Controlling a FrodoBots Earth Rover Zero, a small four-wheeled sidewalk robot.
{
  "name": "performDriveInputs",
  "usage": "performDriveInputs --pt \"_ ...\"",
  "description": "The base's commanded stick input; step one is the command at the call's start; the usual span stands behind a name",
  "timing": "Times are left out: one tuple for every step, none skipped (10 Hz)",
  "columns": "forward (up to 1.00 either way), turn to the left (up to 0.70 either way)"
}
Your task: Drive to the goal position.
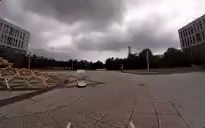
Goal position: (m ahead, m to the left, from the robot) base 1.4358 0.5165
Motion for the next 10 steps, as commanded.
performDriveInputs --pt "0.5 0.01" --pt "0.5 0.01" --pt "0.5 0.01" --pt "0.19 0.0" --pt "0.5 0.01" --pt "0.5 0.01" --pt "0.5 0.01" --pt "0.5 0.01" --pt "0.5 0.01" --pt "0.5 0.01"
